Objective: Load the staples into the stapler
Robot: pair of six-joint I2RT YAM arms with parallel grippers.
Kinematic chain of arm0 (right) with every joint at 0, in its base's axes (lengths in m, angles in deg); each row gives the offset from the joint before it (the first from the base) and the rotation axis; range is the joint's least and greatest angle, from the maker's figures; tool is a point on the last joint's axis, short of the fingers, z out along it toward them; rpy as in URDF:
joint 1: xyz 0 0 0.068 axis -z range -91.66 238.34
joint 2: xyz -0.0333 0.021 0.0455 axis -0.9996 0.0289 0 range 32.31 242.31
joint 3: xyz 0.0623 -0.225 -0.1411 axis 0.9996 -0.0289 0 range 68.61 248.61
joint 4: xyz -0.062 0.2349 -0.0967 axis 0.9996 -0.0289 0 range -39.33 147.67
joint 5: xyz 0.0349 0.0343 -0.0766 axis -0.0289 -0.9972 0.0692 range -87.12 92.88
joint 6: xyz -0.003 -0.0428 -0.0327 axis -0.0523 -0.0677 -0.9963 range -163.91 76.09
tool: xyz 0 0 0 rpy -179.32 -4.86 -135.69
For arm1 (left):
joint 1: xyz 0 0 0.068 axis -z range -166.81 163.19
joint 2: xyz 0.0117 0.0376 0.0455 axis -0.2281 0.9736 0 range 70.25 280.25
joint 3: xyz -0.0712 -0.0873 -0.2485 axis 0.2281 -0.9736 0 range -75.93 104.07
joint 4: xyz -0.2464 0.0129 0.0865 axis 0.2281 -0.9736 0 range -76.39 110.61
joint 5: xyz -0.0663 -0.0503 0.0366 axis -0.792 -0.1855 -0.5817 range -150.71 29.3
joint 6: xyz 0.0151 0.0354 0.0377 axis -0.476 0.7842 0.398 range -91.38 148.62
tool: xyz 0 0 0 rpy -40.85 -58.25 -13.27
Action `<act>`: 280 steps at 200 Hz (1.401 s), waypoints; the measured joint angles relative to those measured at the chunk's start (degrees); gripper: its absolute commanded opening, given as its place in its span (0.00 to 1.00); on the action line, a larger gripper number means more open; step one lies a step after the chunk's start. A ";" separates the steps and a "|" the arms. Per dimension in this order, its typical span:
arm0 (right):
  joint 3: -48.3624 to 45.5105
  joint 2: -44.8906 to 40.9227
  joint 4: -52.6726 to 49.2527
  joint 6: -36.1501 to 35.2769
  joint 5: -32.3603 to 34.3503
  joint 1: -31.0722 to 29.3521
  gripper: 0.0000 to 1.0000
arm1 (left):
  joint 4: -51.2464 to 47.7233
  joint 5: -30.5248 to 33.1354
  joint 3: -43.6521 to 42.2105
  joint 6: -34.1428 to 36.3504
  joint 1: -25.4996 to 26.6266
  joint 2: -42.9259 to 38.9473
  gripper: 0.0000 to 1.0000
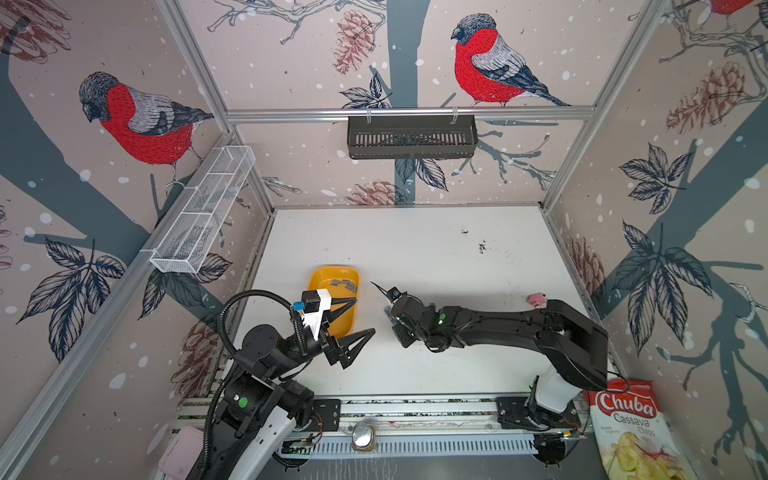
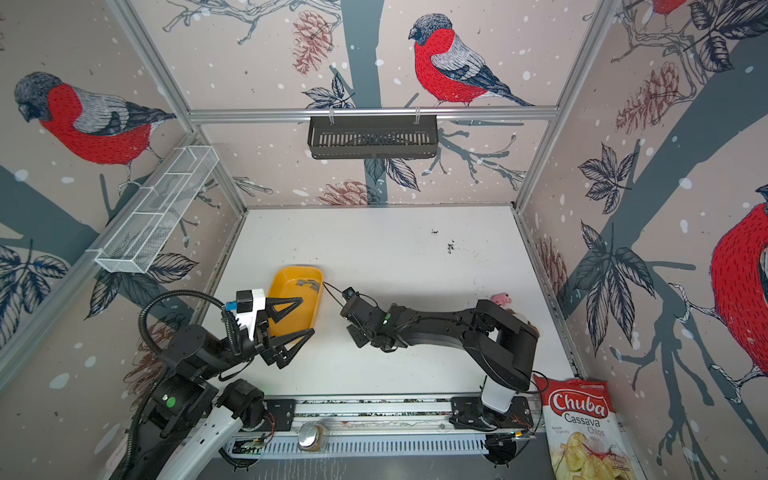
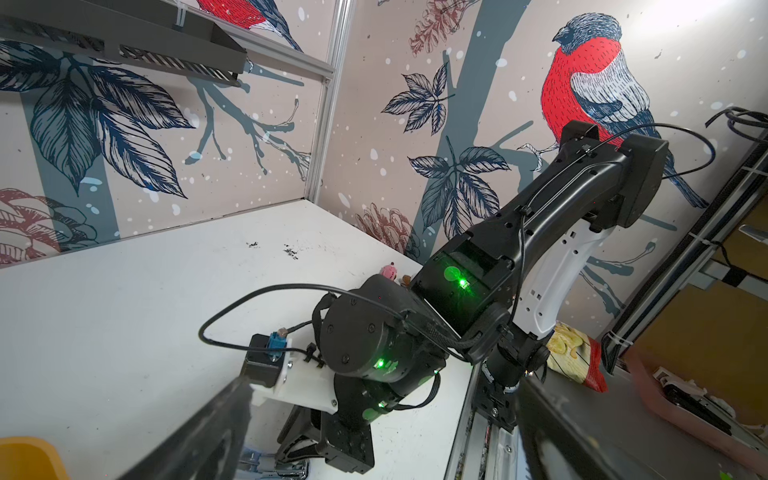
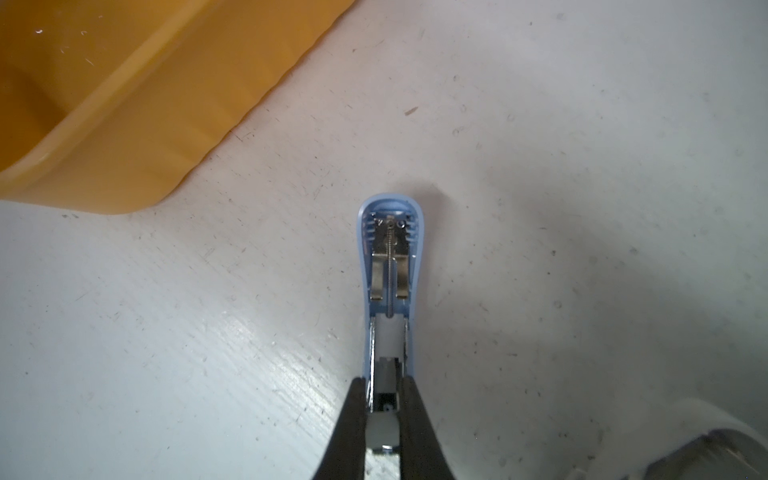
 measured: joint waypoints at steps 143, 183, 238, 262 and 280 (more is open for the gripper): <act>1.73 2.19 -1.42 0.22 2.27 -0.74 0.14 | -0.02 1.31 -0.09 -0.07 -0.11 1.11 0.98; 1.77 2.34 -1.57 0.22 2.82 -0.81 0.14 | -0.02 1.27 -0.09 -0.07 -0.22 1.70 0.98; 1.60 2.47 -1.57 0.22 3.23 -0.87 0.14 | -0.02 1.22 -0.09 -0.07 -0.44 2.10 0.98; 1.33 2.54 -1.55 0.22 3.21 -1.03 0.14 | -0.02 1.20 -0.09 -0.07 -0.48 2.10 0.98; 1.20 2.56 -1.51 0.24 3.21 -1.05 0.14 | -0.02 1.18 -0.09 -0.07 -0.50 2.14 0.98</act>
